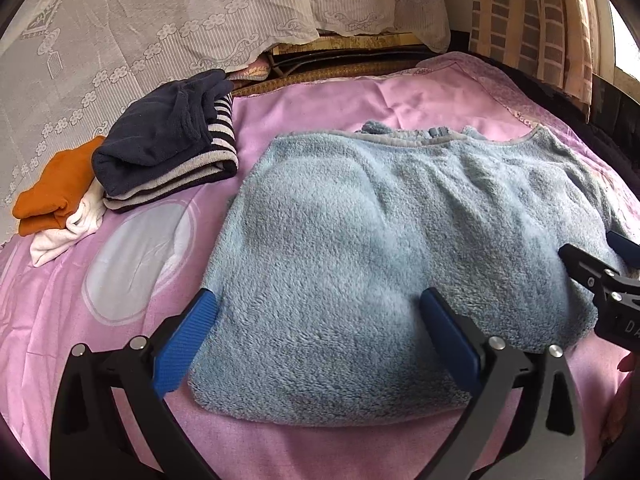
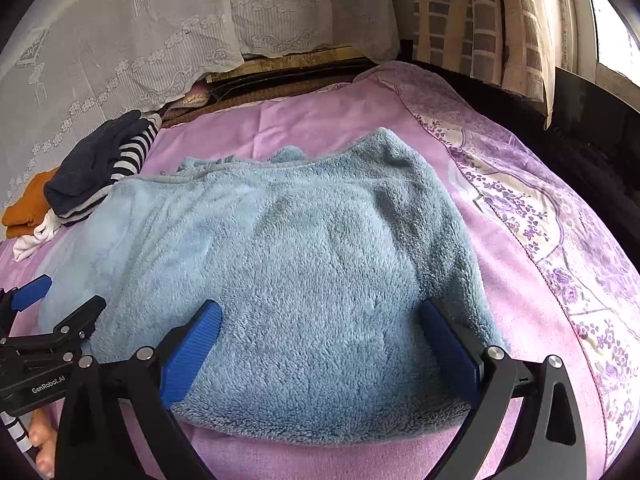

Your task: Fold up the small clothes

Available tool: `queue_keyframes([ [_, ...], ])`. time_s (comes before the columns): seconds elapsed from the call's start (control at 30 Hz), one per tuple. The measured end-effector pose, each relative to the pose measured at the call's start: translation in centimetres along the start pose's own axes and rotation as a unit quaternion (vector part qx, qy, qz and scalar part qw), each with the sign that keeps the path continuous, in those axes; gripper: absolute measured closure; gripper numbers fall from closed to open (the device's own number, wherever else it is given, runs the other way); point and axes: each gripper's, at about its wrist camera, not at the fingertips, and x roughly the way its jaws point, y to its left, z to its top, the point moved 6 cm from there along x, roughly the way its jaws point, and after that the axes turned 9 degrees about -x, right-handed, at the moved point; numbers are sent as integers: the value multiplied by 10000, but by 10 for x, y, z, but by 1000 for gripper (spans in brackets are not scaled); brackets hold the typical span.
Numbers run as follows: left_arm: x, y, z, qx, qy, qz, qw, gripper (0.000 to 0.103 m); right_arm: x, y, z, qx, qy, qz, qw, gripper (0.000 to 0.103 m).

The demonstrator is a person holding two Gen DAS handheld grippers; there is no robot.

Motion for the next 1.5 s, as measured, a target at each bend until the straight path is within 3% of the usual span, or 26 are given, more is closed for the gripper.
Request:
queue_keyframes([
  [0.17,-12,-4,0,115,-157,51,9998,4,-6,-3,1,7,-22,246,9997,3],
  [0.3,-24,-9,1,130,-231,-71,9996,4,-44,-21,2,458,-696,472,9954,4],
  [0.4,-28,-20,3,181,-137,-318,9992,4,-65,-41,-7,907,-892,714,9893,4],
  [0.53,-27,-39,7,329,-71,-406,9986,4,-69,-66,-26,1663,-679,1203,9764,3],
  [0.63,-23,-51,12,395,-38,-270,9988,4,-65,-76,-40,1885,-508,1239,9729,3],
  [0.7,-17,-56,16,281,97,-286,9991,4,-61,-78,-46,1979,-407,1293,9708,3],
  [0.83,-2,-60,15,63,307,-368,9988,4,-54,-79,-51,2345,-342,1764,9554,4],
  [1.0,11,-60,3,161,279,-298,9990,4,-40,-86,-57,2705,-158,1902,9436,18],
  [1.17,3,-60,12,77,294,-259,9992,4,-29,-88,-50,2774,-48,1851,9427,21],
  [1.37,-7,-72,34,112,43,-187,9998,4,-11,-85,-35,2810,67,1865,9414,23],
  [1.5,19,-80,25,25,551,-184,9983,4,3,-86,-27,2833,138,1872,9405,28],
])
